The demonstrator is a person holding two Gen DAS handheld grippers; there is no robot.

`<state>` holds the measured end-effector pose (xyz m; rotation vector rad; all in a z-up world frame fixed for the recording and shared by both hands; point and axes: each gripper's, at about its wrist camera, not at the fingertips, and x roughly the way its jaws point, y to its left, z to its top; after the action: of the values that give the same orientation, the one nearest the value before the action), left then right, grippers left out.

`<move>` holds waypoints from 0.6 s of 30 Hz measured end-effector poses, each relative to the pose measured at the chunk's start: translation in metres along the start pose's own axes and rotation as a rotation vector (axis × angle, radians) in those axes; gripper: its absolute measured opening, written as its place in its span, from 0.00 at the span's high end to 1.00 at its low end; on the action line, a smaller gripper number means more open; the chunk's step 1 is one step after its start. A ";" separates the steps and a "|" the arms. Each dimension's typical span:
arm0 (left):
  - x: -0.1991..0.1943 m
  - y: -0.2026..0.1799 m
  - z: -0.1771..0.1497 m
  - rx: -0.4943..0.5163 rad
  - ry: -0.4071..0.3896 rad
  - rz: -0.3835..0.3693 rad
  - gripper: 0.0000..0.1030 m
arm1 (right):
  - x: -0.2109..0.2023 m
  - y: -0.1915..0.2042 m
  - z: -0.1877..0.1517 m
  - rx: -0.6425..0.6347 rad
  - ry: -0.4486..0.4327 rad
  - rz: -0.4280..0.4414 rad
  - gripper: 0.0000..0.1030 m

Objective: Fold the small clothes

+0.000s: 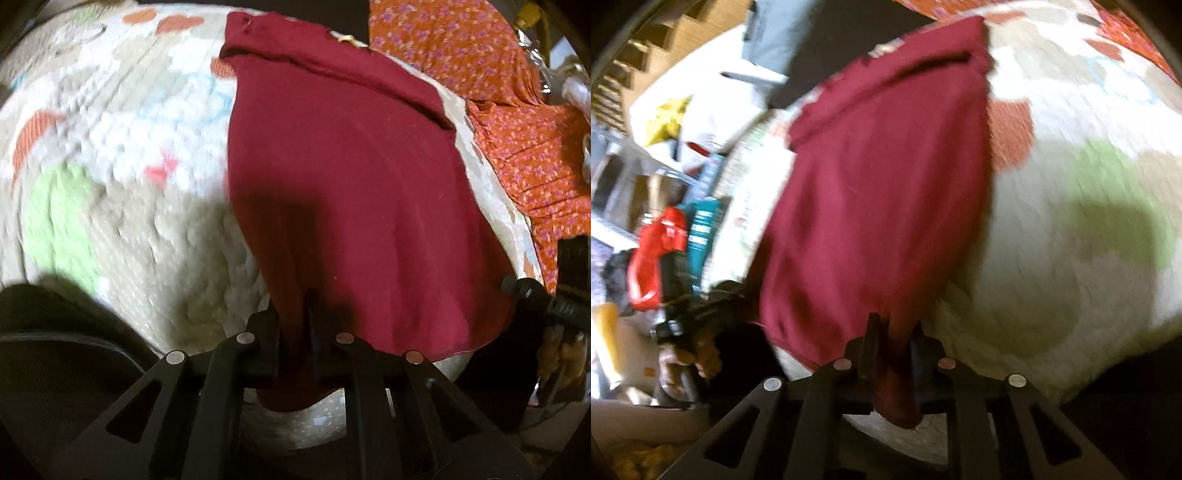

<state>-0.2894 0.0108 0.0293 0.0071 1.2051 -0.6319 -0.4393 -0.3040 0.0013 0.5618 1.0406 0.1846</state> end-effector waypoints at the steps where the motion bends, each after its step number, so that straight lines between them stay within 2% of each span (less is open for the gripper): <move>1: -0.005 -0.001 0.004 0.007 -0.012 -0.011 0.90 | -0.003 0.002 0.003 -0.001 -0.012 0.022 0.88; 5: -0.024 0.002 0.026 -0.013 -0.063 -0.069 0.90 | -0.025 0.010 0.030 -0.003 -0.102 0.125 0.89; 9: -0.037 0.002 0.054 -0.021 -0.123 -0.087 0.90 | -0.045 0.012 0.059 0.009 -0.204 0.176 0.94; 12: -0.033 -0.004 0.079 -0.018 -0.149 -0.082 0.90 | -0.055 0.011 0.086 0.007 -0.280 0.172 0.95; 15: -0.028 -0.009 0.093 -0.016 -0.163 -0.083 0.90 | -0.059 0.011 0.105 0.004 -0.285 0.125 0.95; 18: -0.028 -0.008 0.092 -0.018 -0.171 -0.094 0.90 | -0.055 0.013 0.102 0.009 -0.220 0.108 0.95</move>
<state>-0.2191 -0.0135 0.0914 -0.1174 1.0499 -0.6897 -0.3783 -0.3514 0.0891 0.6321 0.7988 0.2081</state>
